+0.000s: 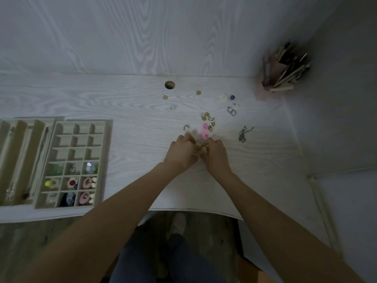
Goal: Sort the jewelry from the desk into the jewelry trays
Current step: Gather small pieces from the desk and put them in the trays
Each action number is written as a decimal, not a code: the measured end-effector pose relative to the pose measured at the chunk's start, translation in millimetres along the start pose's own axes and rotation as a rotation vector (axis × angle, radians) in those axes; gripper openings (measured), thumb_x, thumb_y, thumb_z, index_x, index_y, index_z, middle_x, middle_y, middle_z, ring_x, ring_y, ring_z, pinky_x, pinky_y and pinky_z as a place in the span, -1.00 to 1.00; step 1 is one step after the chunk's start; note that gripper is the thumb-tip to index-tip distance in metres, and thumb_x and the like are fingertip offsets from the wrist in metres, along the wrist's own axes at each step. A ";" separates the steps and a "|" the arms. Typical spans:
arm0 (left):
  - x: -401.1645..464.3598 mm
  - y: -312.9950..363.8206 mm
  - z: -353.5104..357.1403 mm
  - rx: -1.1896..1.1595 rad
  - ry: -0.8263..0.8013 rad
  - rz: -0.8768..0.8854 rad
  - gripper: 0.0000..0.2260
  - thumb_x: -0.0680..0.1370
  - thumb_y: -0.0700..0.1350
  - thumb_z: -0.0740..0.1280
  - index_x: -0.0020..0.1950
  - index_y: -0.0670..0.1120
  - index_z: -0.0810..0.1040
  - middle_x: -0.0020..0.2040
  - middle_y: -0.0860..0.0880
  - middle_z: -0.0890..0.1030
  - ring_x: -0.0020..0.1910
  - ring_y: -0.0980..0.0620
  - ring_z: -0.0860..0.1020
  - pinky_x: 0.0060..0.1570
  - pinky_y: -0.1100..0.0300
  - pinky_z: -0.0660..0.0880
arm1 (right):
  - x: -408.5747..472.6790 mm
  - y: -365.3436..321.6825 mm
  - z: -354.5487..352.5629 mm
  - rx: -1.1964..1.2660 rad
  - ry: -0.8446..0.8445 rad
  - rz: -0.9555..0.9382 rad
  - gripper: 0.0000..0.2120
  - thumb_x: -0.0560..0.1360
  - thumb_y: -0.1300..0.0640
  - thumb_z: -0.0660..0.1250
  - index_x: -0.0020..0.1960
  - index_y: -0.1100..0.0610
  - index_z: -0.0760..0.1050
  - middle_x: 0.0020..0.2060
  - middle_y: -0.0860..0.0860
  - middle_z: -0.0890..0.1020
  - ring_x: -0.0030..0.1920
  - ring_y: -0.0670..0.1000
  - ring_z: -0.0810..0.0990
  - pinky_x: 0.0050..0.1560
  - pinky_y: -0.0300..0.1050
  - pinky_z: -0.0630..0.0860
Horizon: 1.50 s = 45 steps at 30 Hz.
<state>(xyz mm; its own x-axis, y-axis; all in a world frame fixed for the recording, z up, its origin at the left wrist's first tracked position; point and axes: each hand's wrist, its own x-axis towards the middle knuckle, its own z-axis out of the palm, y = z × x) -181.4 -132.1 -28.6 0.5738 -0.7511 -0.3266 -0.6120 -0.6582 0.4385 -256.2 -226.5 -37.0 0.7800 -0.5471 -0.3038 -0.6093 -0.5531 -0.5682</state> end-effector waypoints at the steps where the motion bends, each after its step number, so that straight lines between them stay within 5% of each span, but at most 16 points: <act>1: 1.4 0.3 1.5 -0.002 0.006 -0.009 -0.63 0.51 -0.17 0.31 0.32 0.01 0.51 0.31 -0.04 0.37 0.27 -0.07 0.31 0.22 0.08 0.30 | 0.3 -0.1 -0.4 0.015 0.010 0.004 -0.80 0.51 0.31 0.26 0.13 0.25 0.48 0.07 0.18 0.46 0.01 0.13 0.47 -0.23 -0.26 0.19; 7: -5.6 4.9 3.4 -0.171 0.101 0.027 -0.74 0.54 -0.17 0.29 0.21 -0.07 0.60 0.22 -0.15 0.45 0.20 -0.12 0.39 0.18 0.18 0.33 | -1.0 -1.3 -1.1 0.136 0.064 0.024 -0.89 0.44 0.32 0.32 -0.04 0.25 0.45 -0.09 0.17 0.52 -0.12 0.09 0.47 -0.25 -0.16 0.29; 16: -53.8 -25.3 -55.4 -0.494 0.185 -0.013 -0.83 0.56 -0.19 0.31 0.10 -0.11 0.65 -0.22 -0.02 0.64 -0.14 0.09 0.60 -0.21 0.61 0.34 | -28.9 -62.5 -10.8 0.358 0.050 -0.180 -0.82 0.41 0.31 0.44 -0.10 0.23 0.44 -0.30 -0.11 0.53 -0.31 -0.25 0.50 -0.26 -0.48 0.41; 22: -98.9 -80.3 -91.5 -0.646 0.296 -0.144 -0.90 0.50 -0.26 0.36 -0.08 -0.12 0.67 -0.31 -0.03 0.66 -0.38 0.27 0.59 -0.28 0.53 0.42 | -43.6 -128.9 11.5 0.380 -0.099 -0.257 -0.81 0.40 0.23 0.47 -0.04 0.19 0.51 -0.21 -0.13 0.57 -0.17 -0.24 0.55 -0.15 -0.49 0.44; 27: -144.7 -136.3 -116.7 -0.928 0.357 -0.262 -0.95 0.46 -0.26 0.43 -0.19 -0.15 0.63 -0.37 0.04 0.65 -0.38 0.15 0.63 -0.30 0.34 0.55 | -49.5 -184.3 43.7 0.472 -0.228 -0.277 -0.88 0.43 0.11 0.47 -0.10 0.08 0.55 -0.12 -0.05 0.66 -0.01 -0.08 0.62 0.05 -0.22 0.51; 31: -174.5 -178.6 -128.8 -1.032 0.382 -0.251 -0.89 0.44 -0.36 0.41 -0.22 -0.18 0.60 -0.31 -0.05 0.64 -0.37 0.12 0.63 -0.29 0.30 0.56 | -54.6 -223.7 74.7 0.478 -0.317 -0.255 -0.87 0.40 0.16 0.49 -0.09 0.08 0.57 -0.15 -0.06 0.63 -0.02 -0.03 0.61 0.02 -0.18 0.50; 36: -203.2 -226.0 -131.0 -0.665 0.377 -0.208 -0.81 0.52 -0.35 0.28 -0.07 -0.11 0.63 -0.12 0.02 0.64 -0.15 0.16 0.58 -0.15 0.43 0.44 | -63.6 -253.4 117.1 0.408 -0.310 -0.265 -0.85 0.39 0.22 0.50 -0.18 0.04 0.55 -0.15 -0.04 0.63 -0.11 -0.13 0.60 -0.06 -0.26 0.48; 41: -223.0 -271.3 -117.6 -0.219 0.275 -0.256 -0.67 0.52 -0.34 0.22 0.20 -0.11 0.59 0.28 -0.11 0.51 0.24 -0.09 0.48 0.15 0.20 0.39 | -70.7 -262.7 154.1 0.327 -0.371 -0.317 -0.83 0.35 0.30 0.51 -0.21 0.15 0.53 -0.25 -0.01 0.60 -0.22 -0.18 0.56 -0.15 -0.40 0.49; 45: -229.8 -286.6 -109.0 -0.067 0.145 -0.272 -0.60 0.53 -0.31 0.20 0.28 0.03 0.53 0.40 -0.04 0.38 0.35 -0.09 0.33 0.26 0.10 0.34 | -73.3 -261.0 181.6 0.241 -0.399 -0.338 -0.89 0.38 0.34 0.48 -0.18 0.23 0.56 -0.26 0.01 0.58 -0.15 0.00 0.60 -0.02 -0.09 0.58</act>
<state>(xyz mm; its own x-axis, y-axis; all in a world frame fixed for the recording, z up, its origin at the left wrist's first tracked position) -78.5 234.7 12.0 0.7860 -0.5294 -0.3193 -0.3906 -0.8255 0.4074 -128.3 72.0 -5.3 0.9476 -0.0593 -0.3138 -0.3037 -0.4717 -0.8278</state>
